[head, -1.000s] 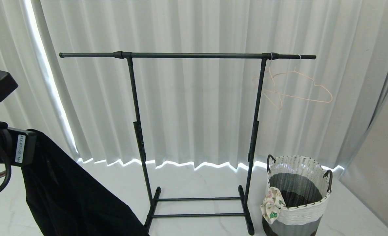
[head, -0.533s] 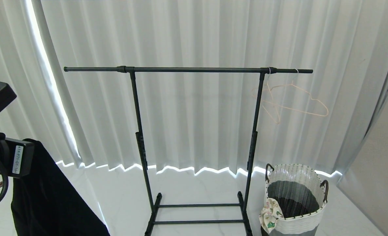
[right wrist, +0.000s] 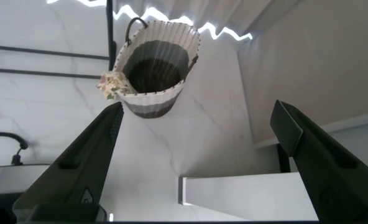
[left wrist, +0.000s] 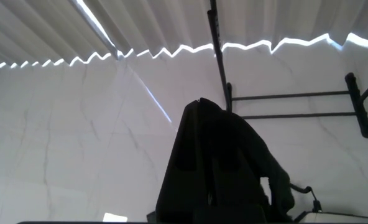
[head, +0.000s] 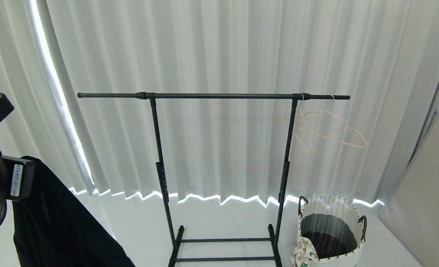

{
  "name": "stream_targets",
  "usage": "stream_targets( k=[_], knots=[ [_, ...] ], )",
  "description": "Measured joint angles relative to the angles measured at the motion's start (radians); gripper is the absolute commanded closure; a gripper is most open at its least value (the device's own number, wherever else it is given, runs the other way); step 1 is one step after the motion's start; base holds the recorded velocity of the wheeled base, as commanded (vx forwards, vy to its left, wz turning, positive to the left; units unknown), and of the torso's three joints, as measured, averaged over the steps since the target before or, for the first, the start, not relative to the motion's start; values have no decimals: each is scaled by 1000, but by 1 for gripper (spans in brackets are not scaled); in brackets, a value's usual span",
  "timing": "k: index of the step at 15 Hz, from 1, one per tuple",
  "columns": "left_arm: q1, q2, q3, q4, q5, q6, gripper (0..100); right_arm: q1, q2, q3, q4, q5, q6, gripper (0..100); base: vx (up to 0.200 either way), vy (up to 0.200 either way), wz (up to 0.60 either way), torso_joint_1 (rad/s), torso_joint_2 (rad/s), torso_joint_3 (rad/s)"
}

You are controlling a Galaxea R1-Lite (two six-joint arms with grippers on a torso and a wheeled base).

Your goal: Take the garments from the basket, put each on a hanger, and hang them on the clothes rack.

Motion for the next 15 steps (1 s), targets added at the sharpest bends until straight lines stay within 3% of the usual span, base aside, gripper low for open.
stream_targets(
  k=[5,8,9,15],
  knots=[
    [0,-1,1,0,0,0,100,0,-11,23,-17,0,4,0,0,0,0,180,-370,-198],
    [0,-3,1,0,0,0,100,0,-37,124,-184,14,6,0,0,0,0,11,-19,-12],
    [0,-3,1,0,0,0,100,-1,-47,158,-234,37,5,0,200,0,0,7,-12,-2],
    [-4,-21,0,0,-1,3,100,-3,-75,189,-243,95,5,0,200,0,0,2,-4,4]
  ],
)
